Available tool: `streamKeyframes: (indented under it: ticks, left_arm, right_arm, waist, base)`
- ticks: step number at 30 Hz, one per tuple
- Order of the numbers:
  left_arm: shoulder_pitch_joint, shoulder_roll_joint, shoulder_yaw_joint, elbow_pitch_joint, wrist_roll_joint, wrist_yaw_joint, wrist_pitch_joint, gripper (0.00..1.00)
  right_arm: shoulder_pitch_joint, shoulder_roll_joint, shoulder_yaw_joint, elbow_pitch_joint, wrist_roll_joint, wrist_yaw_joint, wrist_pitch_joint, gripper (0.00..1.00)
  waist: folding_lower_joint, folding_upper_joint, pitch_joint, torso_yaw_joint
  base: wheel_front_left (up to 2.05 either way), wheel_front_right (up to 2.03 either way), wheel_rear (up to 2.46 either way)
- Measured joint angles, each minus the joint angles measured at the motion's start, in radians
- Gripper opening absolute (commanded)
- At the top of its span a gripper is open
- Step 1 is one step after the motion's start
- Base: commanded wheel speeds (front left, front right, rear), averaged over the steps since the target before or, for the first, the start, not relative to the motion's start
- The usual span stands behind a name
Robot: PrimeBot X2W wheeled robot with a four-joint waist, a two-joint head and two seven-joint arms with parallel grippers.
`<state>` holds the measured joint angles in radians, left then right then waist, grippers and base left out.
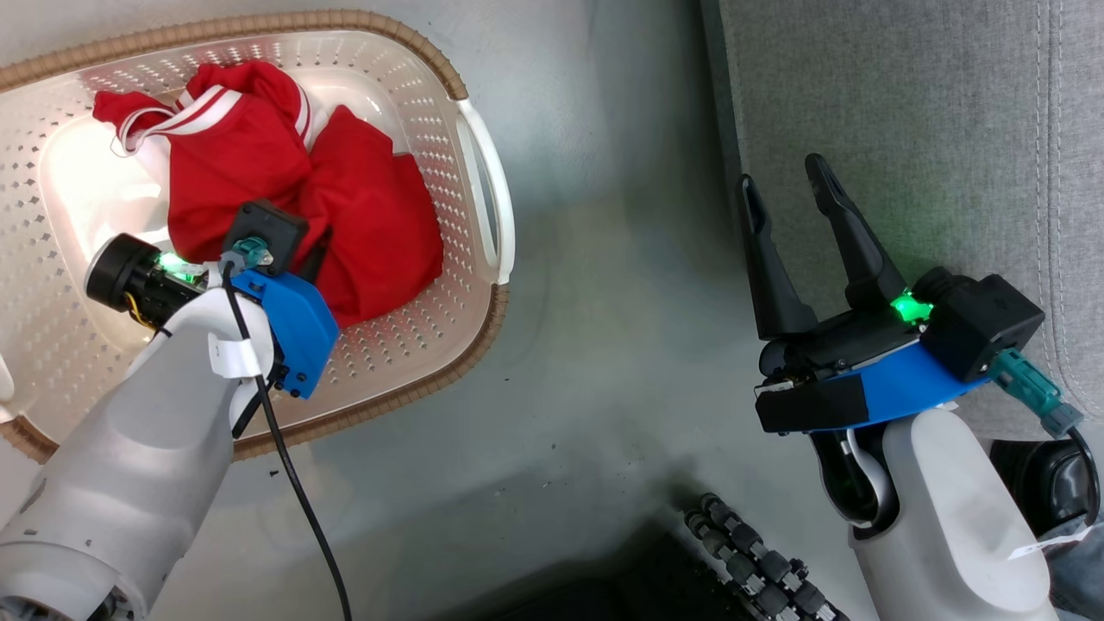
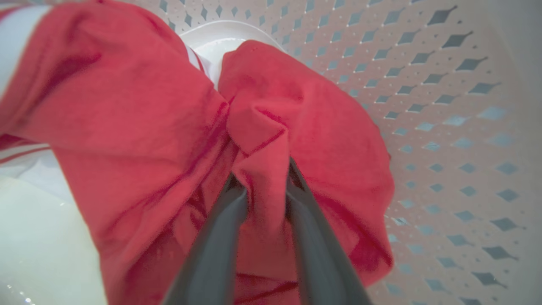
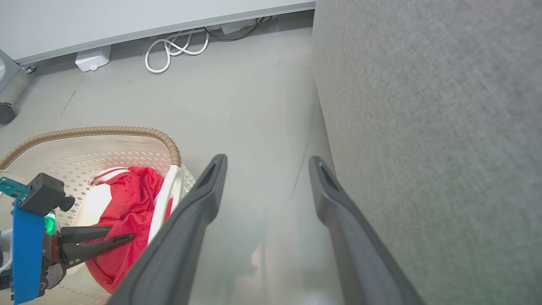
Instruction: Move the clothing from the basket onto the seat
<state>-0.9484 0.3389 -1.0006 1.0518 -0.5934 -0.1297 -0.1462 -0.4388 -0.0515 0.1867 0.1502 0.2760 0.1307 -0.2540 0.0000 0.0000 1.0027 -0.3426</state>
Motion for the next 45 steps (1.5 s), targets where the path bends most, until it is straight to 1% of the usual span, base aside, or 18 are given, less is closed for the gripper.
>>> streamKeyframes:
  ticks: [16, 23, 28, 34, 40, 45]
  left_arm:
    - [-0.024, 0.0, -0.072, 0.022, -0.081, 0.0, -0.023, 0.0]
    - [-0.01, -0.024, -0.078, 0.028, -0.13, 0.0, -0.067, 0.0]
    - [0.023, -0.058, -0.082, 0.03, -0.154, 0.0, -0.095, 0.0]
    - [0.052, -0.111, -0.068, 0.005, -0.173, 0.0, -0.114, 0.0]
    - [0.115, -0.146, -0.007, -0.1, -0.146, 0.0, -0.115, 0.0]
    - [0.187, -0.164, 0.016, -0.167, -0.106, 0.0, -0.115, 0.0]
  right_arm:
    - [-0.014, 0.0, 0.006, 0.011, 0.007, 0.0, -0.006, 1.0]
    - [-0.021, 0.0, 0.002, 0.027, -0.004, 0.0, -0.007, 1.0]
    - [-0.02, 0.0, -0.012, 0.036, -0.026, 0.0, -0.007, 1.0]
    - [-0.004, 0.001, -0.039, 0.053, -0.064, 0.0, 0.008, 1.0]
    - [0.058, 0.002, -0.074, 0.058, -0.091, 0.0, 0.044, 1.0]
    - [0.125, 0.002, -0.085, 0.058, -0.1, 0.0, 0.077, 1.0]
  waist:
    - [0.0, 0.0001, -0.01, 0.001]
    - [0.0, 0.0001, -0.051, 0.019]
    - [-0.0001, 0.0001, -0.115, 0.045]
    - [0.0, 0.0001, -0.22, 0.093]
    - [-0.0001, 0.0001, -0.353, 0.151]
    - [-0.0002, 0.0001, -0.477, 0.197]
  base:
    - [0.0, 0.0, 0.0]
    - [0.0, 0.0, 0.0]
    - [0.0, 0.0, 0.0]
    - [0.0, 0.0, 0.0]
    - [0.0, 0.0, 0.0]
    - [0.0, 0.0, 0.0]
